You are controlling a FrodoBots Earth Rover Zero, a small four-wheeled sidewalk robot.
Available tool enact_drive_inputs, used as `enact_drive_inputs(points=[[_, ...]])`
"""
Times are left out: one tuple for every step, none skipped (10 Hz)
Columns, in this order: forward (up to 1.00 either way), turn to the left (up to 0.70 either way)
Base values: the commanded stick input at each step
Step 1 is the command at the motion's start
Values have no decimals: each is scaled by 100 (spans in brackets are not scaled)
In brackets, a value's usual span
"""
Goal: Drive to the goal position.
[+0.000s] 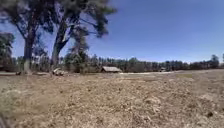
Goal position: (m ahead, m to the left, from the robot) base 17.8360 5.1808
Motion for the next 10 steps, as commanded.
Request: enact_drive_inputs(points=[[70, 0], [70, 0], [70, 0], [70, 0], [70, 0], [70, 0], [70, 0], [70, 0], [70, 0], [70, 0]])
